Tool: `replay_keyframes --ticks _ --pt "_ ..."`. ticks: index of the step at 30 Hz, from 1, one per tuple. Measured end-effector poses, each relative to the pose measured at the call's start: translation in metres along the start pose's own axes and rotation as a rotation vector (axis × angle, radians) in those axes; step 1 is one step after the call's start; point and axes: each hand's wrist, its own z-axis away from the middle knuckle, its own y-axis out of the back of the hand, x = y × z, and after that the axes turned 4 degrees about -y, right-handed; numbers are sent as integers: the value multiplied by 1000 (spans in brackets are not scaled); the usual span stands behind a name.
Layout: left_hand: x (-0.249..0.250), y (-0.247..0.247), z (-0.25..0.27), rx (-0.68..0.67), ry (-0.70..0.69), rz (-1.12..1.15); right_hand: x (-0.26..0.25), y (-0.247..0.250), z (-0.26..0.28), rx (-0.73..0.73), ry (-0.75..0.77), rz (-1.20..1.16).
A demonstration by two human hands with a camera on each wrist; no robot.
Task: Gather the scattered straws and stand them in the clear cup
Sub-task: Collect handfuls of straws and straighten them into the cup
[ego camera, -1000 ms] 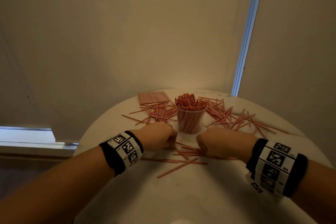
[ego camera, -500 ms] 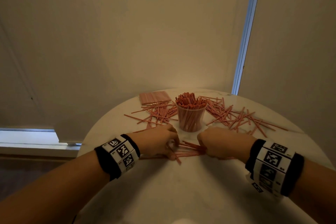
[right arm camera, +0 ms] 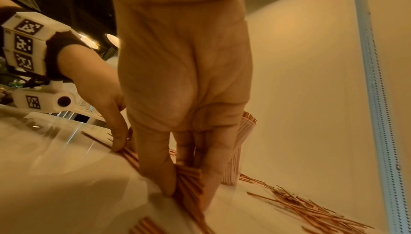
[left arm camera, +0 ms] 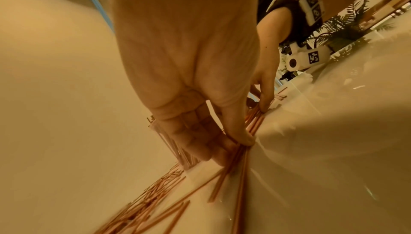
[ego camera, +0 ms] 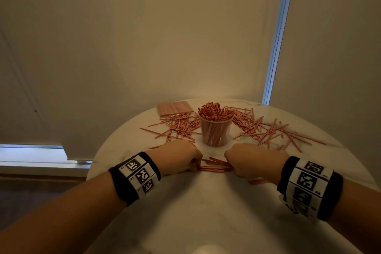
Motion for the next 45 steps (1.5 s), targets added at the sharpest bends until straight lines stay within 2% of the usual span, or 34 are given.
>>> replay_keyframes --ticks 8,11,14,17,21,27,30,32,35,39,45 --pt "9 -3 -3 -48 -29 -98 0 2 10 -15 22 22" --pt "6 -3 -2 -5 -5 -21 3 0 15 -18 3 -5" --pt "0 0 1 51 52 83 11 0 14 29 -25 -99" --pt "-7 7 6 104 51 130 19 7 13 73 -41 -200" --pt "-14 16 15 222 105 353 27 20 16 82 -64 -374" --pt "-13 22 16 554 233 815 30 43 21 207 -76 -621" --pt "0 26 13 575 265 1090 24 52 19 316 -105 -725" --pt "12 28 6 585 230 1166 12 59 16 368 -96 -802" --pt "29 31 -8 670 216 1217 -15 67 12 413 -59 -877" --pt "36 35 -22 799 360 1299 -38 75 5 449 -86 -854" --pt "27 36 -18 872 536 1490 -40 72 4 376 -74 -901"
